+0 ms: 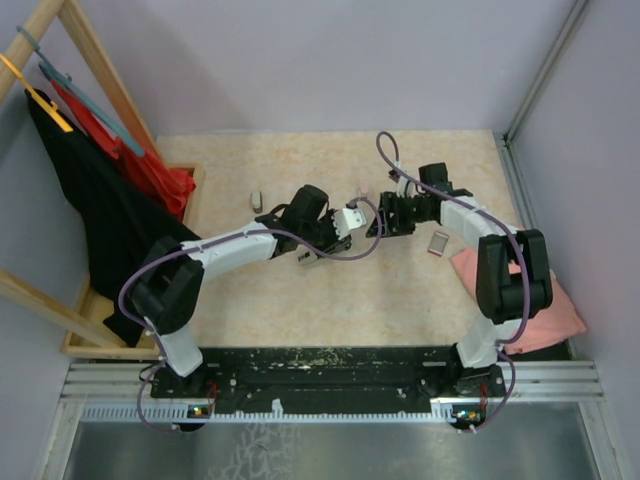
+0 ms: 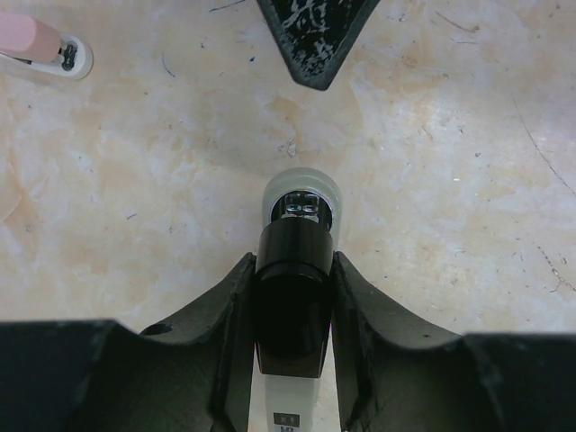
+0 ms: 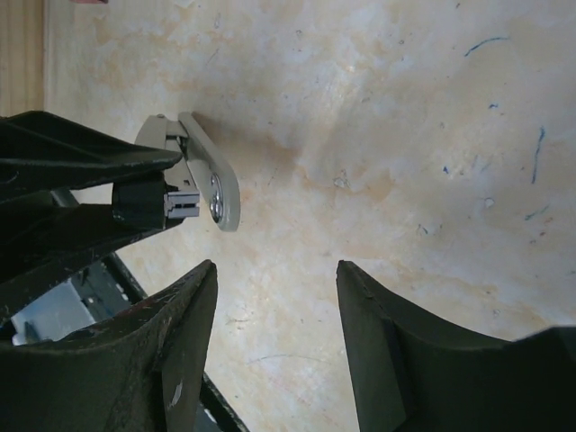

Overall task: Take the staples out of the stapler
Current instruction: Unload the staple at the center of the board.

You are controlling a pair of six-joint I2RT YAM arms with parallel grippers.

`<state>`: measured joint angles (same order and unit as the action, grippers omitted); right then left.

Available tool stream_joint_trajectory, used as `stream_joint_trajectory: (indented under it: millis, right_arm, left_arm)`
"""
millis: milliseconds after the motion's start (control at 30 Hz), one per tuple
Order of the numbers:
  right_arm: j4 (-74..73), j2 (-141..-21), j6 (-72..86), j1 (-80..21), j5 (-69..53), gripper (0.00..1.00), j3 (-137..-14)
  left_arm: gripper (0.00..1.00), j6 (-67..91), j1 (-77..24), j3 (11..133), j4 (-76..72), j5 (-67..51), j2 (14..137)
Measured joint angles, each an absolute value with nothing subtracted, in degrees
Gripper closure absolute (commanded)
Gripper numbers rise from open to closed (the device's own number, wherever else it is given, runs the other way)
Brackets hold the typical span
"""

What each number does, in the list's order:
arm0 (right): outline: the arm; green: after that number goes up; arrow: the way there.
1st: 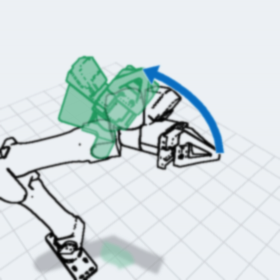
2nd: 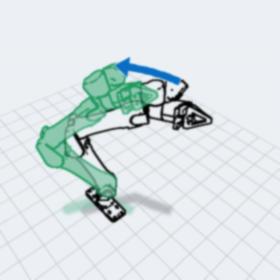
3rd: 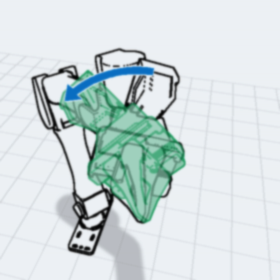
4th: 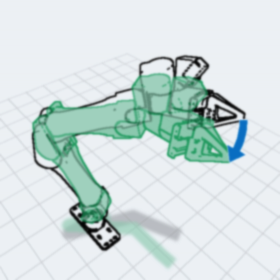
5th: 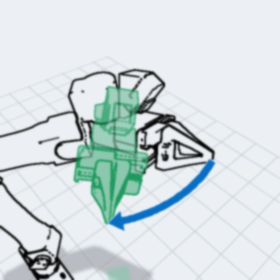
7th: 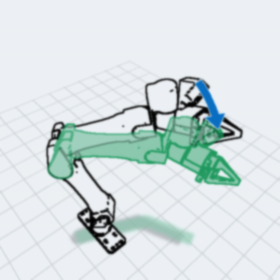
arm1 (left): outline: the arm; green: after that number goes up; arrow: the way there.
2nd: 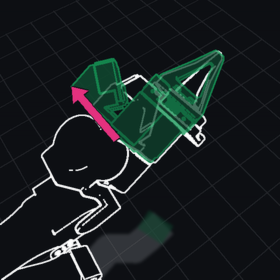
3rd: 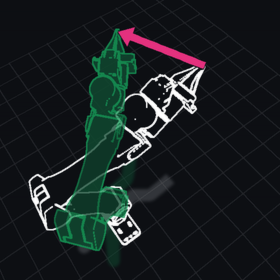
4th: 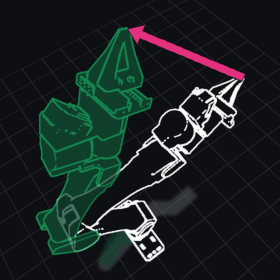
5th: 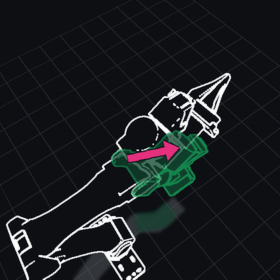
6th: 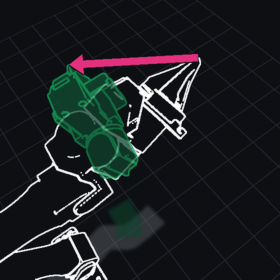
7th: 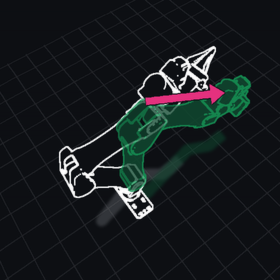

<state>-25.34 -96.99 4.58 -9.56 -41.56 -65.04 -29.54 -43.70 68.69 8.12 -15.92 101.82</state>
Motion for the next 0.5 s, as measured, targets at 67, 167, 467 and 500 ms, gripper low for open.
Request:
stream_joint_trajectory:
  millis: [67,167,467,500]
  right_arm:
    - [-24.9,-97.9,6.3,-9.6,-42.7,0.44,-65.0]
    - [-23.9,-99.9,9.0,-9.6,-45.1,0.44,-65.0]
    - [-18.9,-102.5,14.2,-10.0,-50.8,0.47,-64.9]
    - [-18.5,-102.5,14.5,-10.1,-51.2,0.47,-64.9]
  left_arm:
    - [1.0,-29.5,-43.6,68.5,8.2,-16.6,101.6]
    - [1.0,-29.4,-43.4,67.8,8.5,-17.7,100.7]
    - [1.0,-27.6,-42.9,66.7,8.6,-19.2,99.0]
    - [1.0,-27.3,-42.9,66.7,8.5,-19.2,99.0]
